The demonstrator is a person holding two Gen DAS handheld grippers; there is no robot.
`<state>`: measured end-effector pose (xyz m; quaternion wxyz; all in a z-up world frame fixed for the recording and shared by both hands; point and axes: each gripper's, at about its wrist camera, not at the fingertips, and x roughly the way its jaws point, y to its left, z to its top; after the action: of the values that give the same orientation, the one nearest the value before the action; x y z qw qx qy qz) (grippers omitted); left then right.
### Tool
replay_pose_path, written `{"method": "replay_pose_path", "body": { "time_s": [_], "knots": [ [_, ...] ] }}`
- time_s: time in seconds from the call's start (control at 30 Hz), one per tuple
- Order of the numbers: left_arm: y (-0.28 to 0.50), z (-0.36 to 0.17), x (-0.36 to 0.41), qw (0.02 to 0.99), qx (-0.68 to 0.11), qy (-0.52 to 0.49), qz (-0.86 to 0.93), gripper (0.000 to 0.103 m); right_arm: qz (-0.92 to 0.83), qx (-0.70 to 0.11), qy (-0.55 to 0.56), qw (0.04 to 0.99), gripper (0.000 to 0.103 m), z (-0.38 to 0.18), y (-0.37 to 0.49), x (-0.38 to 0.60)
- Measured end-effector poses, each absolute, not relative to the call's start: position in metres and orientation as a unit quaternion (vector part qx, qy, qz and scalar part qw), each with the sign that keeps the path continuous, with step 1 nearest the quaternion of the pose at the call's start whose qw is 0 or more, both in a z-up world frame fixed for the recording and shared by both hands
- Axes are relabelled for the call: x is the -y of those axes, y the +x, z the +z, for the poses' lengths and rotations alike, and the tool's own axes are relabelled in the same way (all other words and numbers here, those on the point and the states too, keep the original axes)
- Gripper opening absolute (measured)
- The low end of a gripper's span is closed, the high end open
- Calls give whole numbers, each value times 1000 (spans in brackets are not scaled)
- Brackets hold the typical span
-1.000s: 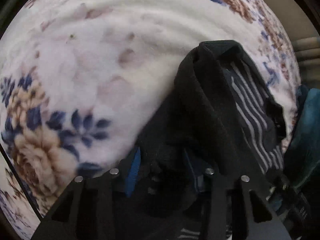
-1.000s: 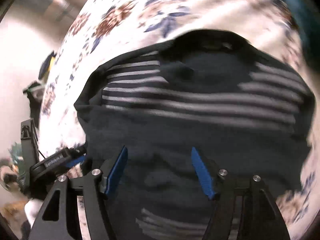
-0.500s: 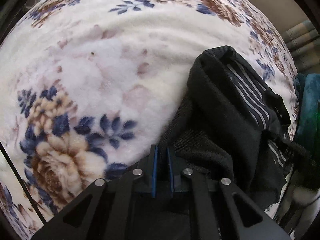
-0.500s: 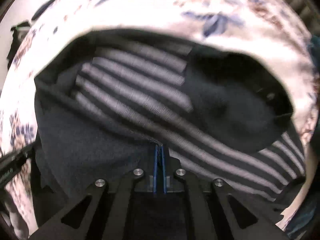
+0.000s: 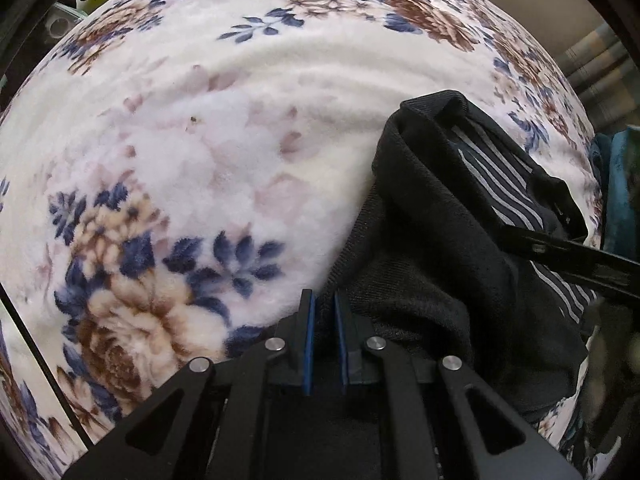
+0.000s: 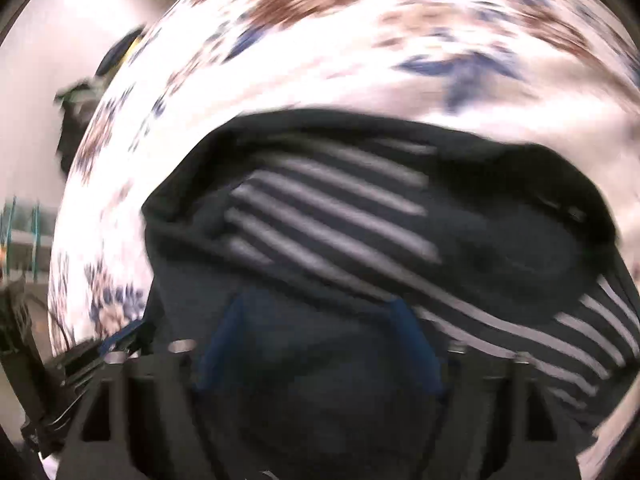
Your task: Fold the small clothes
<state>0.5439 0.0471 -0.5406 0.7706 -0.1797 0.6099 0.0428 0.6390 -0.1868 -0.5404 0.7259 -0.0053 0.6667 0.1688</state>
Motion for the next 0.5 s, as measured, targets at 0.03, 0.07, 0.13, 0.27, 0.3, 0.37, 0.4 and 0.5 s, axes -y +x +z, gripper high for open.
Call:
{"method": "replay_pose_path", "body": {
  "time_s": [0.03,0.07,0.13,0.27,0.3,0.37,0.4,0.5],
  "knots": [
    [543,-540,-47,772,-608,-177,43,7,161,-667,-24,727,79,-548,641,181],
    [543,-541,-46,773,-608,-175,43,7,156,-667,-28,728,78,-552,648,175],
    [542,-542,-45,774,-608,-169,43,7,150,-667,-30,729,57,-564,658,170],
    [541,-545,-48,777,-607,-161,42,7,126,-621,-24,773,1,-549,660,185],
    [542,-546,-48,777,-607,-163,43,7,111,-609,-23,785,0,-547,656,190],
    [541,-547,-49,777,-606,-165,43,8,71,-596,-5,800,0,-538,665,221],
    [541,-547,-49,777,-605,-166,43,8,76,-604,19,793,0,-538,669,233],
    [540,-546,-50,780,-601,-170,44,7,143,-639,82,752,2,-541,678,233]
  ]
}}
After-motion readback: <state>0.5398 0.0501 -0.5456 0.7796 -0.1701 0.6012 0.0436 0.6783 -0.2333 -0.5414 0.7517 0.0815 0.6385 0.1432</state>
